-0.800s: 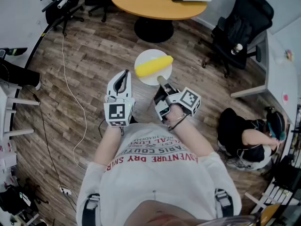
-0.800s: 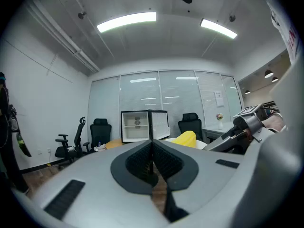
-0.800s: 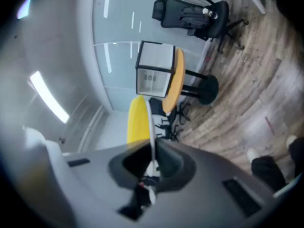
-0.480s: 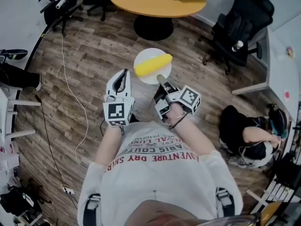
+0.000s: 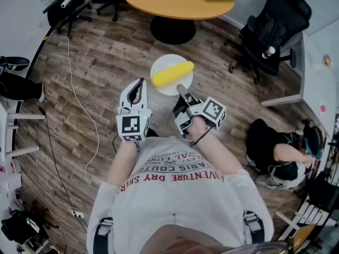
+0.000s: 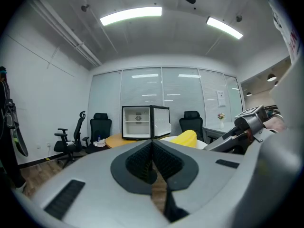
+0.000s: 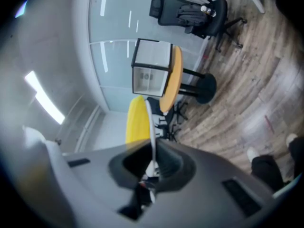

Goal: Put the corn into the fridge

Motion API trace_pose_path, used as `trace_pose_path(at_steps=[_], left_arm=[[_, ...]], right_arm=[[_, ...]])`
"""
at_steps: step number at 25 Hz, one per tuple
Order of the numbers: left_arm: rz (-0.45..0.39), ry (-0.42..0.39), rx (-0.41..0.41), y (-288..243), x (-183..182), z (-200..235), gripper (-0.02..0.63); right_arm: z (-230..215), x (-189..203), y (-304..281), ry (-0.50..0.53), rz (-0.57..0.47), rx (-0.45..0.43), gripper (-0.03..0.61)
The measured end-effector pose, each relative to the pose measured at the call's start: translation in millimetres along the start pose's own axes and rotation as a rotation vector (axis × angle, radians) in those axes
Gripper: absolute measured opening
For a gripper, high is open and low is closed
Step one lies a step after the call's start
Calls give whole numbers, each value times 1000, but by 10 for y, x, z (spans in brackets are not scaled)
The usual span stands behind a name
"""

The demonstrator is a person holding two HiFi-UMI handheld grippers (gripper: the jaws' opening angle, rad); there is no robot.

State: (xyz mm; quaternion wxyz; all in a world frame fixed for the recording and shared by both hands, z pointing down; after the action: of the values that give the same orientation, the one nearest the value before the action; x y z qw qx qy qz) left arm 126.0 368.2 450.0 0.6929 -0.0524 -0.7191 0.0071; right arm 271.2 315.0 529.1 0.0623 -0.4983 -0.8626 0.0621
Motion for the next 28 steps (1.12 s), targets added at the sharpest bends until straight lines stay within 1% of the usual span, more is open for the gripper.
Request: trace_pose_path(at_steps=[4,7,10,20,24,28], left_arm=[[9,5,16,-160,60,190,28],[15,18,48,-358,69,380,28],[17,17,84,-582,39,617,28],[31,-4,187,-1294,-40,1680,28],[24,-18,212,-1496,-116,1899,28],[30,-8,213,-1703,-105,2060,28]], right_arm=[[-15,-37,-208,23,-18,25,37],[29,-66,-436,43,-43,47,35],[92,-81,-718,38,-72,49,35],[318,-81,-1770,26,-197,68,35],[438,-94,-2067,5,-226,58,35],[507,-142,-2352,0,-217,54,35]])
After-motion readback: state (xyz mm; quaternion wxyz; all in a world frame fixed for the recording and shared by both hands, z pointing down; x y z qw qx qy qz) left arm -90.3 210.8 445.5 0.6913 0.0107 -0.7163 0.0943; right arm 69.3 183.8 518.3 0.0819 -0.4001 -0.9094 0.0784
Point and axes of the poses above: the fingertips, and each gripper's own axes: y backward along the fingers, z to its left, x out of its underside, the point moved 2 cm from there along y, backward along the fingers, and after that the axes turned 1 degree about -x, right-handed, at the moved point
